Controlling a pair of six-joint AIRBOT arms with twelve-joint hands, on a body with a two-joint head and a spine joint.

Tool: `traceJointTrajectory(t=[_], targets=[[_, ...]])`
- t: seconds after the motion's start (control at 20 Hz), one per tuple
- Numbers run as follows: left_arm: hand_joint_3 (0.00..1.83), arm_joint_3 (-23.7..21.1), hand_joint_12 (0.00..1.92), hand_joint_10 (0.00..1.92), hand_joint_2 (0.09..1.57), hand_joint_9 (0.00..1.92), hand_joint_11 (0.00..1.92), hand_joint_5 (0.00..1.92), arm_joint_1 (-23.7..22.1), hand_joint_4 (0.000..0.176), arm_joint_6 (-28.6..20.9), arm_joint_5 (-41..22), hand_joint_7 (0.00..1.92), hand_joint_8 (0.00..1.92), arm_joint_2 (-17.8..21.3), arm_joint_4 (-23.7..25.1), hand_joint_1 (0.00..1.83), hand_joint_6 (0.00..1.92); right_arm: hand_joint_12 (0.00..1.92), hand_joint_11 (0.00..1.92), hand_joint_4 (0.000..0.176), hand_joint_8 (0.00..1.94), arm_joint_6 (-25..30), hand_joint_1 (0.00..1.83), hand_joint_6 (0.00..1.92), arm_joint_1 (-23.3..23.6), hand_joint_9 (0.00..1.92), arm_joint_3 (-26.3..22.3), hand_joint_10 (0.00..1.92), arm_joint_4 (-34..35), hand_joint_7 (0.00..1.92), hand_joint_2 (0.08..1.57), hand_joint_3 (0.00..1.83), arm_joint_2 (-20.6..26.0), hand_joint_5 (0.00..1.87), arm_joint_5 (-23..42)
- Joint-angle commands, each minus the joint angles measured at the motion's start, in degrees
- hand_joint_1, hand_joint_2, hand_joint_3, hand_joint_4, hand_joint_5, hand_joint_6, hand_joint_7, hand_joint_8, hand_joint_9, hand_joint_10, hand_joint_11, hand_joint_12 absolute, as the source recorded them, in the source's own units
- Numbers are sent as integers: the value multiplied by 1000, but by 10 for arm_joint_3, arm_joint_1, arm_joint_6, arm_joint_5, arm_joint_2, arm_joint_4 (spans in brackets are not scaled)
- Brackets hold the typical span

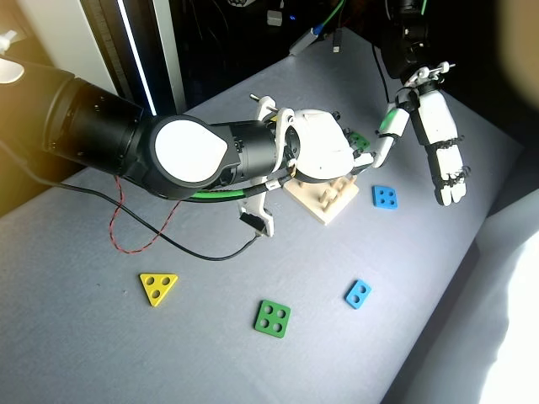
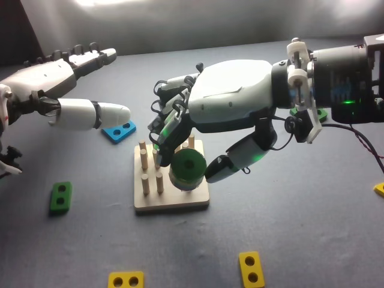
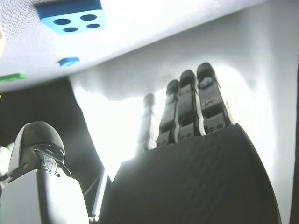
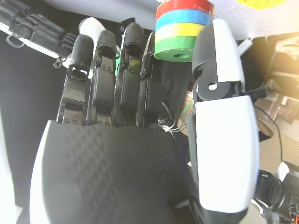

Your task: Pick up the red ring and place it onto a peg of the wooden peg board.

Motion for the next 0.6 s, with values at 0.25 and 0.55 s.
traceJointTrajectory(t=[0.25,0.55], targets=[[0,3,0,0,1009,0,0,0,-9,142,-2,-65,0,0,-1,-1,341,0,1180,0,0,3,3,1157,1005,7,461,12,10,21,696,1114,0,-12,977,13],[3,3,0,0,1013,0,0,0,-11,150,-2,-64,0,0,-2,0,348,0,1201,0,0,7,9,1144,1052,3,458,18,6,12,684,1130,0,-17,949,5]])
